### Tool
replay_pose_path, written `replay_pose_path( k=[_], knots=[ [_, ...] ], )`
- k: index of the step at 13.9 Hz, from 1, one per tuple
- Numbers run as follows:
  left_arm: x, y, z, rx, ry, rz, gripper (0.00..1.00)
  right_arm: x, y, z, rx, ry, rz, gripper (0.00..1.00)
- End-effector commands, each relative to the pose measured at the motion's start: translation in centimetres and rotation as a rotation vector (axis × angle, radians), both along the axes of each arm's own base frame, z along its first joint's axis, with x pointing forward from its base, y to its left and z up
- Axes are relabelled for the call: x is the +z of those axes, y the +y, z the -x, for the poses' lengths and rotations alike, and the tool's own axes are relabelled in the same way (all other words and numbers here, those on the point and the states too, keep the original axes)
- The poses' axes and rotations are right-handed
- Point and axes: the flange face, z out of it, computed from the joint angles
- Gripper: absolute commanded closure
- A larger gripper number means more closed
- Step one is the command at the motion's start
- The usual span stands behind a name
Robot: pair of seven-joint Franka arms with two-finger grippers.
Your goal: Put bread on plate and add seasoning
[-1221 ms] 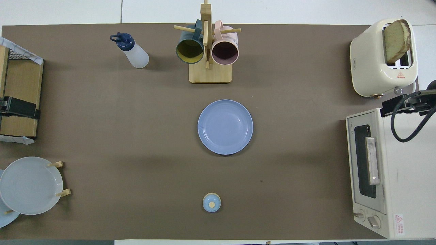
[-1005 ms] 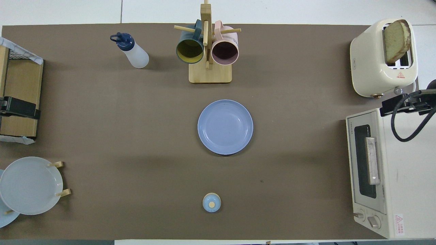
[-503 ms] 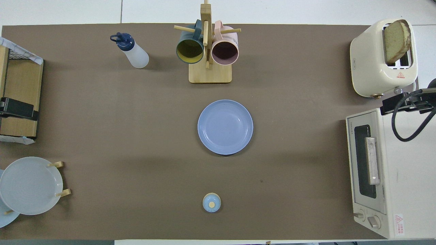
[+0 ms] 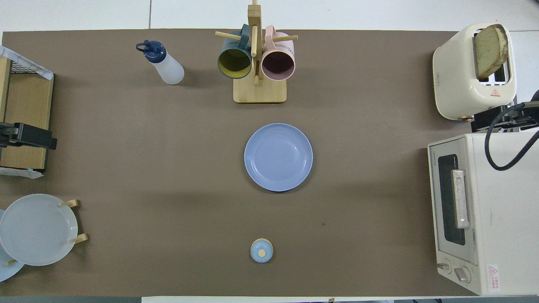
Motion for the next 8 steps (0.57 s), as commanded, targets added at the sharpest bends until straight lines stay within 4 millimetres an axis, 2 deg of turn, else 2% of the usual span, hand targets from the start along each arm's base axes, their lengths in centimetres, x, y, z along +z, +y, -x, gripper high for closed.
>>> replay_pose_path(
  k=[1,2,5,6,7,8],
  knots=[
    [0.2,-2.4,0.8,0.016,-0.048,-0.002,0.0,0.4,-0.6,-1.4,-0.016,-0.089,-0.004,0.0],
    [0.3,-3.2,0.8,0.022,-0.054,-0.001,0.0,0.4,-0.5,-1.9,-0.014,-0.12,-0.002,0.0],
    [0.2,-3.5,0.9,0.021,-0.057,0.0,0.0,0.9,-0.6,-3.1,-0.014,-0.218,0.006,0.0],
    [0.2,-4.8,0.9,-0.003,-0.077,0.004,0.0,0.4,-1.7,-3.9,-0.025,-0.304,0.014,0.0],
    [-0.3,-5.9,0.9,-0.023,-0.093,0.008,0.0,-0.4,-4.3,-4.3,-0.058,-0.406,0.03,0.0],
    [-0.3,-7.3,0.9,-0.046,-0.118,0.013,0.0,-1.5,-6.0,-4.6,-0.057,-0.469,0.049,0.0]
  ],
)
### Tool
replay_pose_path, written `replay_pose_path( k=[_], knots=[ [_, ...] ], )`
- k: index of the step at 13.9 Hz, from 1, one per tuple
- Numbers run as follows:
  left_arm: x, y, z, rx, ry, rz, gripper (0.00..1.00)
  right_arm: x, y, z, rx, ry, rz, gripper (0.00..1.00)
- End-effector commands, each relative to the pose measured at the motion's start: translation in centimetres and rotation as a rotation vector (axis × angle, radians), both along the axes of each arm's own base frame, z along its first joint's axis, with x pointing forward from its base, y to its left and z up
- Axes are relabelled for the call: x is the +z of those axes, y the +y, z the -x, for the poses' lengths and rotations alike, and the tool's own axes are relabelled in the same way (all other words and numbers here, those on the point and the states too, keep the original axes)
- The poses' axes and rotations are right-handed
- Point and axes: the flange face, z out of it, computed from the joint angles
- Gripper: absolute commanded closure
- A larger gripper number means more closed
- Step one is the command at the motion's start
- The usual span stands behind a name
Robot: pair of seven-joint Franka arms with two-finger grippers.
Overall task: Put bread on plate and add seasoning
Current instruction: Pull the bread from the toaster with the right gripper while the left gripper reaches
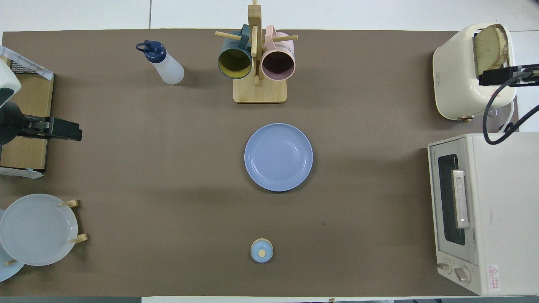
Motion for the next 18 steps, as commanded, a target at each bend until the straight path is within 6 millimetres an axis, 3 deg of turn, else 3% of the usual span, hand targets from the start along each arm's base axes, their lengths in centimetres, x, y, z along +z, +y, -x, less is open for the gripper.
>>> replay_pose_path(
  k=[1,4,6,8,12,14,16,18],
  knots=[
    [-1.3,-3.7,1.1,-0.044,-0.047,0.006,0.0,-3.0,-3.9,-0.7,0.009,-0.118,0.04,0.0],
    [-4.2,-6.9,1.8,-0.001,-0.035,0.014,0.0,-7.8,-5.6,-3.6,-0.008,-0.13,0.045,0.0],
    [-7.2,-9.2,2.2,0.017,-0.077,0.033,0.0,-10.1,-7.3,-5.0,0.0,-0.13,0.072,0.0],
    [-10.9,-11.2,3.2,0.007,-0.179,0.076,0.0,-11.2,-6.9,-6.5,0.078,-0.134,0.109,0.0],
    [-17.2,-12.1,3.5,-0.06,-0.329,0.07,0.0,-12.1,-7.5,-7.3,0.028,-0.198,0.084,0.0],
    [-19.5,-12.3,3.3,-0.06,-0.38,0.087,0.0,-12.3,-7.1,-7.3,-0.016,-0.197,0.02,0.28],
    [-21.0,-12.0,3.2,-0.052,-0.44,0.119,0.0,-12.5,-7.4,-7.1,-0.03,-0.157,-0.011,0.7],
    [-23.3,-11.6,3.0,-0.032,-0.51,0.162,0.0,-10.5,-7.8,-7.3,0.004,-0.087,-0.013,1.0]
  ],
)
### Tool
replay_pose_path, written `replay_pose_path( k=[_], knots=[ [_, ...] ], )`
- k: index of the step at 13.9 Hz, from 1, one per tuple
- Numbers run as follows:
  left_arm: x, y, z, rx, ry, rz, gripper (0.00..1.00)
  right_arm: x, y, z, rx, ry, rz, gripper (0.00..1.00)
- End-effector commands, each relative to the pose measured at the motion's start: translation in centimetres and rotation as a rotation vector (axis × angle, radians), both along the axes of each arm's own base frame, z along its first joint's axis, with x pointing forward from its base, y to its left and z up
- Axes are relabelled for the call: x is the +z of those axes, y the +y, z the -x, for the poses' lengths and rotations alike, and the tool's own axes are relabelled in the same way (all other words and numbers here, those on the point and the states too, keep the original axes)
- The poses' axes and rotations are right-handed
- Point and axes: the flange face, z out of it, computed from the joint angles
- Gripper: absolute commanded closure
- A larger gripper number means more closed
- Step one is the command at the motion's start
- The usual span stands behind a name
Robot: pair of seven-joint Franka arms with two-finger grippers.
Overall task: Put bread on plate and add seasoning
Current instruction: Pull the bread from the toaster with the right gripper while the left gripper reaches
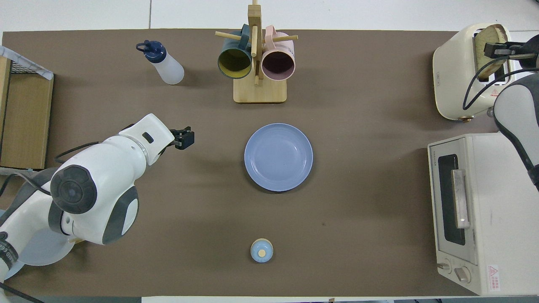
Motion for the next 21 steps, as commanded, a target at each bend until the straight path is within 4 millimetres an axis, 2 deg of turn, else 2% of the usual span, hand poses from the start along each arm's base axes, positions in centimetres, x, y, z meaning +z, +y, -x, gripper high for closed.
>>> replay_pose_path(
  k=[1,2,4,5,6,7,8,9,11,12,14,15,17,18,21],
  knots=[
    [-2.9,0.7,-0.2,0.016,-0.088,0.048,0.0,2.8,-0.9,-0.8,0.012,0.107,-0.045,1.0],
    [-3.6,1.2,-0.7,0.028,-0.111,0.061,0.0,4.4,-1.0,-1.1,0.019,0.165,-0.064,1.0],
    [-5.1,1.5,-1.2,0.035,-0.143,0.077,0.0,8.4,0.0,-0.8,0.035,0.27,-0.133,1.0],
    [-6.2,1.7,-1.6,0.038,-0.155,0.083,0.0,9.8,0.5,-0.1,0.04,0.309,-0.155,1.0],
    [-7.5,2.2,-2.0,0.045,-0.172,0.087,0.0,10.3,1.2,0.6,0.052,0.355,-0.165,1.0],
    [-8.6,2.6,-2.5,0.051,-0.204,0.097,0.0,11.2,2.4,1.5,0.07,0.391,-0.167,1.0],
    [-9.3,2.9,-3.1,0.058,-0.221,0.099,0.0,12.9,3.8,2.3,0.076,0.38,-0.164,1.0],
    [-10.0,3.6,-3.5,0.071,-0.221,0.089,0.0,13.6,5.3,2.6,0.056,0.381,-0.177,1.0],
    [-10.8,2.9,-4.8,0.064,-0.241,0.07,0.0,13.6,6.6,2.9,0.024,0.405,-0.196,1.0],
    [-11.4,2.3,-5.4,0.067,-0.25,0.046,0.0,13.5,9.1,2.9,0.057,0.414,-0.188,1.0],
    [-12.4,1.6,-6.7,0.112,-0.327,0.0,0.0,13.5,11.2,3.0,0.053,0.42,-0.208,1.0],
    [-12.6,1.7,-7.1,0.128,-0.354,-0.026,0.0,13.5,13.0,3.0,0.074,0.423,-0.216,1.0],
    [-12.2,1.3,-7.4,0.134,-0.37,-0.024,0.0,13.5,16.5,3.5,0.098,0.453,-0.265,1.0],
    [-11.8,1.1,-8.3,0.132,-0.389,-0.025,0.0,13.7,18.2,3.8,0.078,0.467,-0.298,1.0],
    [-12.7,-0.1,-10.7,0.145,-0.427,-0.033,0.0,12.5,20.4,4.7,0.082,0.486,-0.4,1.0]
  ],
)
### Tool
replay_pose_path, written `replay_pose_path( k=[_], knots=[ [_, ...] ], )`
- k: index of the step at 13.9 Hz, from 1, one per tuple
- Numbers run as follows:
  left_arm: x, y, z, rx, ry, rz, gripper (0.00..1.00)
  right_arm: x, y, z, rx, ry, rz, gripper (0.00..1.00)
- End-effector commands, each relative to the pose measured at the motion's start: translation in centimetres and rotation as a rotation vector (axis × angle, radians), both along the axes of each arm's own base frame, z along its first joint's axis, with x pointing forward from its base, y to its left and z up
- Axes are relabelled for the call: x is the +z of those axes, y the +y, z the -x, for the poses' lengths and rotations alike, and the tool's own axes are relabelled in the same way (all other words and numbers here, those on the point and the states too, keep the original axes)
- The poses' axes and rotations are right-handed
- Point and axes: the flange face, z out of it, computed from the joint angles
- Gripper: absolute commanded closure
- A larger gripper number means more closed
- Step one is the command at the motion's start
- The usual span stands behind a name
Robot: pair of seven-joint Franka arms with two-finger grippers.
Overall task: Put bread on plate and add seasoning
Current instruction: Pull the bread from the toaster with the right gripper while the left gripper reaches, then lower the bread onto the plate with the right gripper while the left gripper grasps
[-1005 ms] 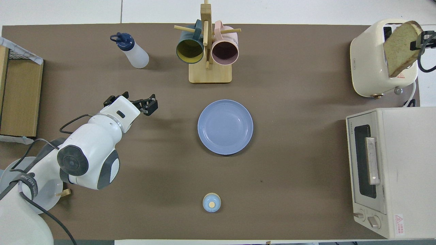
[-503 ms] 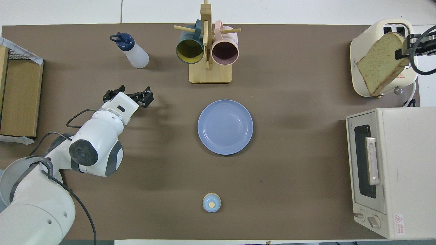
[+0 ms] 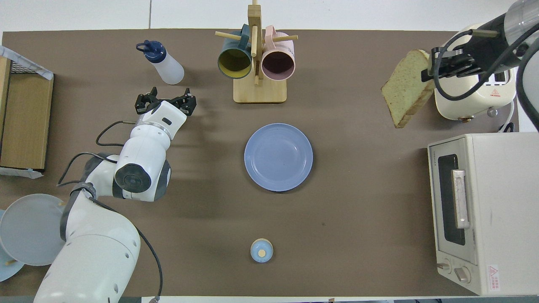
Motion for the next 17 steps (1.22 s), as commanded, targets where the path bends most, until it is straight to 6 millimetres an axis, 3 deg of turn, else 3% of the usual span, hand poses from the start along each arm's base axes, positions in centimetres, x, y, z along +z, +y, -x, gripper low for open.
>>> replay_pose_path(
  k=[1,3,5,8,10,12,14,16,17],
  knots=[
    [-1.0,-0.7,-2.6,0.025,-0.05,-0.009,0.0,-1.0,2.4,1.8,0.001,0.014,-0.098,1.0],
    [-0.5,0.5,-4.1,0.047,-0.043,-0.016,0.0,-2.4,5.0,2.6,-0.008,-0.007,-0.168,1.0],
    [-0.3,0.4,-4.9,0.056,-0.022,-0.021,0.0,-5.1,9.3,4.9,-0.029,-0.039,-0.22,1.0],
    [-0.5,0.9,-6.2,0.071,0.0,-0.033,0.0,-9.0,15.1,6.3,-0.096,-0.076,-0.268,1.0],
    [-0.8,0.6,-6.3,0.069,0.008,-0.036,0.0,-12.0,16.7,6.8,-0.099,-0.05,-0.26,1.0],
    [-1.0,0.4,-6.3,0.07,0.019,-0.035,0.0,-13.8,19.8,8.5,-0.079,-0.077,-0.257,1.0],
    [-1.5,-0.2,-6.7,0.071,0.03,-0.036,0.0,-15.7,21.3,9.6,-0.072,-0.097,-0.247,1.0],
    [-5.1,-1.0,-7.9,0.119,0.016,-0.004,0.0,-16.7,21.6,10.4,-0.063,-0.083,-0.238,1.0],
    [-4.5,-1.1,-8.5,0.124,-0.011,0.017,0.0,-17.4,21.1,10.8,-0.056,-0.078,-0.23,1.0]
  ],
)
